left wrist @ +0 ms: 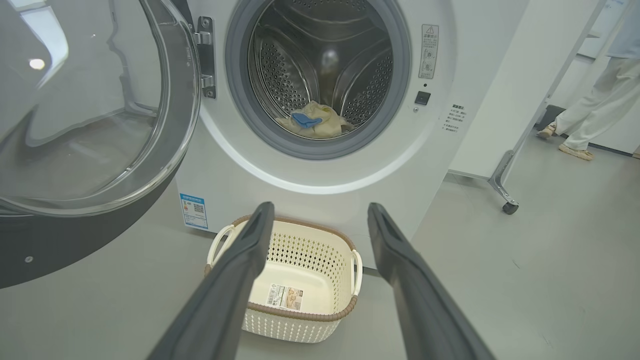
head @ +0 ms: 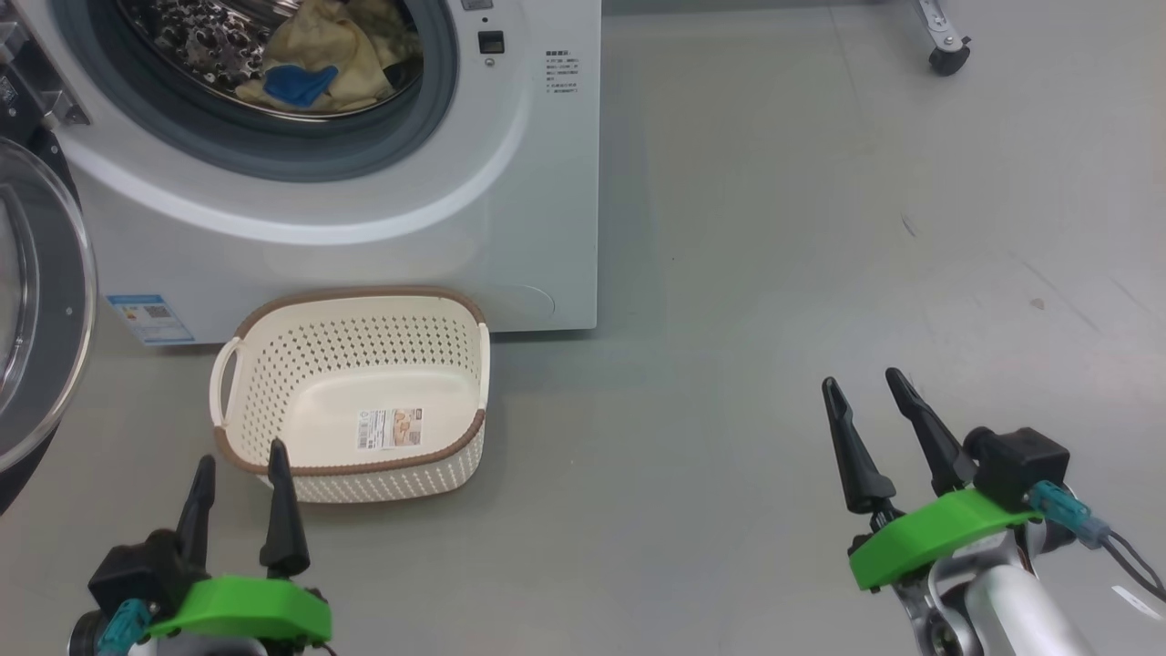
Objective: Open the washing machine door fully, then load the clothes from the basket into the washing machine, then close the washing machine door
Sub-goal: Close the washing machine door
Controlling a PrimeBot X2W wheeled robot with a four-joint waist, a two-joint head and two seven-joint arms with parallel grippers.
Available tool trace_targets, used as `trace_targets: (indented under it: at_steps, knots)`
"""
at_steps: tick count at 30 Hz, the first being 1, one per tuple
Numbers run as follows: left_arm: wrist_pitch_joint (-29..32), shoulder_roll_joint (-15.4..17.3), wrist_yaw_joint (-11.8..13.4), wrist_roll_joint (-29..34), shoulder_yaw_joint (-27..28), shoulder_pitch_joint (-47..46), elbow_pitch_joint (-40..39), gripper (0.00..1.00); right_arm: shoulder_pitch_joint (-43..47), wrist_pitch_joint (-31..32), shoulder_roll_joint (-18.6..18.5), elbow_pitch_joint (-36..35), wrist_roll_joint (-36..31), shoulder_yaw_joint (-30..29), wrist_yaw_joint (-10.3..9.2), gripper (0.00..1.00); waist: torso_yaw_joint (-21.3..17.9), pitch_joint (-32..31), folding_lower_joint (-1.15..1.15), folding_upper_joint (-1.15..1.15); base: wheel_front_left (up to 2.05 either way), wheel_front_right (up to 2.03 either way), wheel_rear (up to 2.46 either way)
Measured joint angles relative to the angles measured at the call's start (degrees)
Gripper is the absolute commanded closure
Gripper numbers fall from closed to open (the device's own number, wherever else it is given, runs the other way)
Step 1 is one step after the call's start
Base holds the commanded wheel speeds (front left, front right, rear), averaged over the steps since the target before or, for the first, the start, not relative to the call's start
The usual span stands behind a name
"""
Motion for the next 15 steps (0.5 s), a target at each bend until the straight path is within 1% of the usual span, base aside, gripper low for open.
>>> trace_targets:
  at_steps: [9,15]
  knots:
    - [0.00,-0.01,-0.09,0.08,-0.07,0.00,0.16,0.00,0.01,0.00,0.13,0.03,0.10,-0.01,0.00,0.00,0.39,-0.17,0.00,0.00,0.00,0.00,0.00]
    - [0.00,-0.01,-0.10,0.27,-0.31,-0.01,0.32,0.00,0.05,0.00,0.22,0.02,0.09,0.36,0.00,0.00,2.65,-0.31,0.00,0.00,0.00,0.00,0.00]
